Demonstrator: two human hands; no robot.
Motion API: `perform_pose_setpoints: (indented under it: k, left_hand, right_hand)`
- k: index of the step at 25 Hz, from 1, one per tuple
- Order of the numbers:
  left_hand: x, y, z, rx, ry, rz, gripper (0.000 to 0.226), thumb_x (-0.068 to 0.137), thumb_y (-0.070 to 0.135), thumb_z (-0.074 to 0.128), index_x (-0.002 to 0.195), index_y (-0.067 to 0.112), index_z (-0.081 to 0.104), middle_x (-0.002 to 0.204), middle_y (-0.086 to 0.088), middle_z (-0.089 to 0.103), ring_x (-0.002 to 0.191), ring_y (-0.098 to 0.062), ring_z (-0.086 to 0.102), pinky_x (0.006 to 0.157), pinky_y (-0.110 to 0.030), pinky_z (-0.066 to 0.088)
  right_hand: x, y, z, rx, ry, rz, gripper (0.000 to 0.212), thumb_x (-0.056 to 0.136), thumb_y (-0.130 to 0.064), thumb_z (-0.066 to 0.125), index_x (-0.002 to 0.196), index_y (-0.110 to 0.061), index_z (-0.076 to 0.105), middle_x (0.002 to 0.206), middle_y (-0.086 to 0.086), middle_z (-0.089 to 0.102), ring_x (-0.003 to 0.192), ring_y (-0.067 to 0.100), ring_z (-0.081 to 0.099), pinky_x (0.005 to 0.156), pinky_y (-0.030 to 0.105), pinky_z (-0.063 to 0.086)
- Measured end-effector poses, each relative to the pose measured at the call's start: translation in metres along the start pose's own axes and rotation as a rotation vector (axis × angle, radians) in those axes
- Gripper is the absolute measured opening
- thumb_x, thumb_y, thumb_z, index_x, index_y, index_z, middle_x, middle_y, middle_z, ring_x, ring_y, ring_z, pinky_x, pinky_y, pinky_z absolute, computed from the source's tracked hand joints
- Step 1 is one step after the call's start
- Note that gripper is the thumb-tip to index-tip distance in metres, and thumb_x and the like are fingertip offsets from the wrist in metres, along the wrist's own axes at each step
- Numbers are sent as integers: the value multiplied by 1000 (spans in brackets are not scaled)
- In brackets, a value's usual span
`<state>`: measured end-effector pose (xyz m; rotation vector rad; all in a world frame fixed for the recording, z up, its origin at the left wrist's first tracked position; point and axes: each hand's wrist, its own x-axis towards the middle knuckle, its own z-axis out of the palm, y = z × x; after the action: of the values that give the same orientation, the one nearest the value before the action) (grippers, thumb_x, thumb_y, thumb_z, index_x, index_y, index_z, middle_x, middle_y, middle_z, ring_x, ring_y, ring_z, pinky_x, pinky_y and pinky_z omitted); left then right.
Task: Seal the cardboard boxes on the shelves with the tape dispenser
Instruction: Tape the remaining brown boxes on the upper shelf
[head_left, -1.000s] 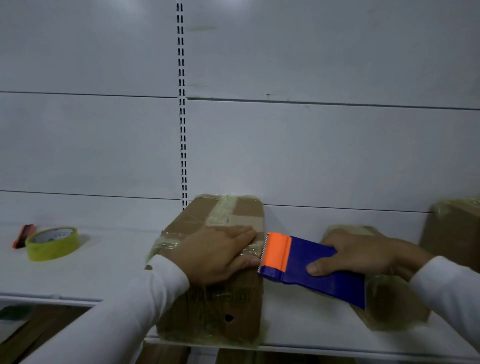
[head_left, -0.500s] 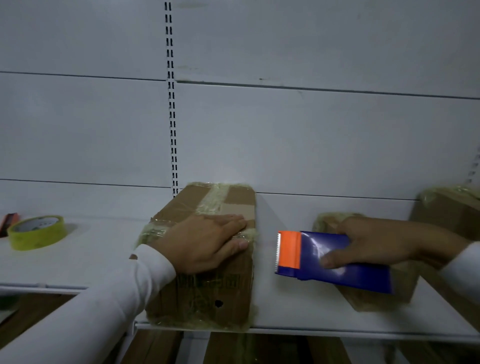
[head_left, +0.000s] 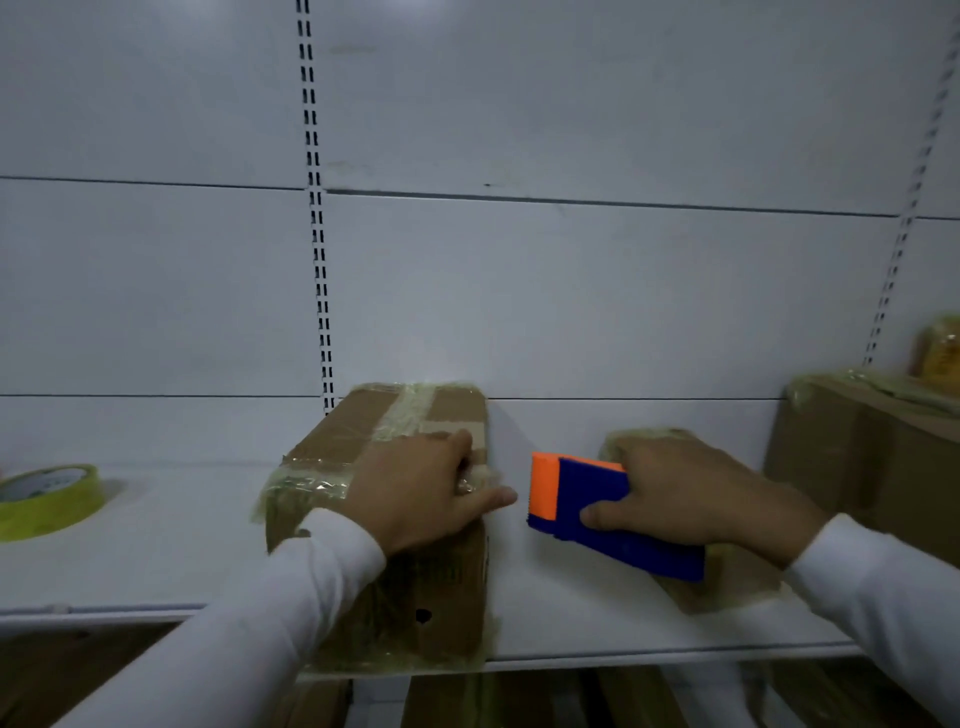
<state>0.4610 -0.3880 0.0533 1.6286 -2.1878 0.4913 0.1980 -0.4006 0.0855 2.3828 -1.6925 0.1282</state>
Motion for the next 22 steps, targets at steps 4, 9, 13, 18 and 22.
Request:
perform_pose_setpoints:
  k: [4,9,13,18,22]
  left_hand:
    - [6,30,15,89,64,-150,45,84,58,40,105,20,52,110,0,54,102,-22,54,73,-34,42]
    - [-1,15,0,50,50,-48,33,84,52,42,91,23,54,96,2,61,88,-21,58,73,-30,47]
    - [-28,3,-11,-54,99,169,36,77,54,41,94,27,57,99,10,62,96,-15,59,70,-26,45]
    - [-34,-49,-30,-389,-162,348,53,87,35,60,137,26,49,143,13,44,138,-5,30,115,-25,23]
    - [-41,-100,-32,-318,-178,178,46,95,16,54,138,29,46,146,9,40,135,-5,30,111,-15,16]
  right_hand:
    - [-15,14,-14,152,-77,49,49,74,-75,60,69,-27,51,61,-8,56,54,2,53,47,20,34]
    - [-37,31,-32,473,-152,108,43,79,-60,68,69,-19,63,51,-7,65,44,2,59,46,15,39]
    - [-47,32,-60,635,-115,130,57,65,-68,64,85,-14,68,64,-4,73,51,6,66,54,19,46]
    - [-45,20,-63,662,-123,111,53,71,-61,65,89,-12,68,67,-2,74,53,10,68,57,22,47]
    - [-49,8,-63,682,-139,86,65,59,-69,62,90,-12,67,72,2,75,61,17,71,60,24,50]
